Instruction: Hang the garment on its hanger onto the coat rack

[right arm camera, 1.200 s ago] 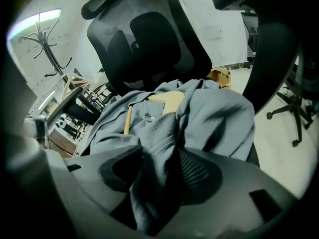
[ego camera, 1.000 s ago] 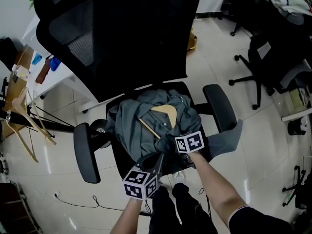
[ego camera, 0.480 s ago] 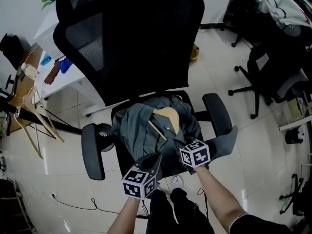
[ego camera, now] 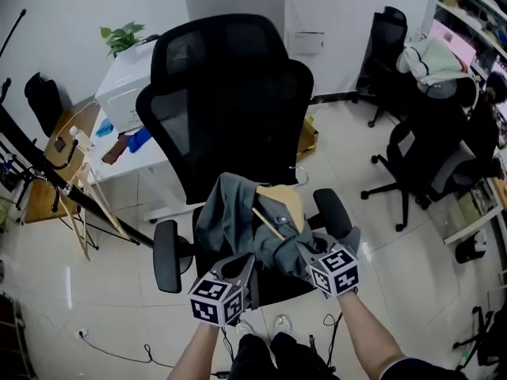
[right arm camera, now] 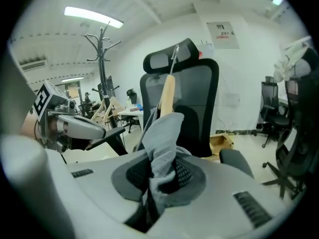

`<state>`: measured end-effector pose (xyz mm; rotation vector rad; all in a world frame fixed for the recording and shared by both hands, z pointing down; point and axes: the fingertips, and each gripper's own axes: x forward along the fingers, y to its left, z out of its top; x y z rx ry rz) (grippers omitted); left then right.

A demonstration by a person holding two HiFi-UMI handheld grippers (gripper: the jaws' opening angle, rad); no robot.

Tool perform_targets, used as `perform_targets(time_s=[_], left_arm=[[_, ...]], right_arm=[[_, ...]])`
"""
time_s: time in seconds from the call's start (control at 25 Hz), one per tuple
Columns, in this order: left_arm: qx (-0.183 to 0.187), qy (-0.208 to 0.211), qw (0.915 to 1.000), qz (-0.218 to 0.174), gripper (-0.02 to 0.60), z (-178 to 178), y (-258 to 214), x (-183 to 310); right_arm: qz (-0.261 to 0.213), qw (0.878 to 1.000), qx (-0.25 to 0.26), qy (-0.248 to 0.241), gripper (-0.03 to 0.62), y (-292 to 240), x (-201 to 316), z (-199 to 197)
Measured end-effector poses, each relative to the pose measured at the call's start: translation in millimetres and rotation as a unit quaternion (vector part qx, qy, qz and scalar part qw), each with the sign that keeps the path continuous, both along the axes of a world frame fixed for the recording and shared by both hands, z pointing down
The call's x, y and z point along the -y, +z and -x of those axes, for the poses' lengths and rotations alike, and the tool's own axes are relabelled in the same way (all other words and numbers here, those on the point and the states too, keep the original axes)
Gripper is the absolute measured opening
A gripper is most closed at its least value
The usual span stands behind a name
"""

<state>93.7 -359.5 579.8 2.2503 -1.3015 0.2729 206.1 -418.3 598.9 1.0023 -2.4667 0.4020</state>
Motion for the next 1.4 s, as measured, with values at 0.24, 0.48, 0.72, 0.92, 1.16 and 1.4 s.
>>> perform_targets(time_s=[0.24, 0.48, 0.72, 0.92, 1.16, 1.4], left_arm=[[0.017, -0.008, 0.9976, -0.066, 0.003, 8, -71, 0], [0.034, -0.013, 0.9868, -0.158, 0.003, 14, -165, 0], [0.05, -0.034, 0.9692, -0.239, 0.003, 30, -260, -8], [0.073, -0.073, 0.9573, -0.27, 0.003, 57, -306, -33], [0.097, -0.128, 0.9471, -0.278, 0.003, 110, -321, -86], [0.106, -0.176, 0.9373, -0.281, 0.003, 177, -331, -175]], right_arm=[[-0.077, 0.997, 0.007, -0.012, 0.048, -99, 0, -22], [-0.184, 0.981, 0.004, -0.055, 0.046, -216, -5, -32], [-0.248, 0.962, 0.033, -0.11, 0.046, -320, -16, -25], [-0.271, 0.945, 0.053, -0.178, 0.046, -364, -41, 1], [-0.266, 0.93, 0.067, -0.243, 0.046, -366, -90, 50], [-0.26, 0.911, 0.081, -0.309, 0.046, -366, -190, 118]])
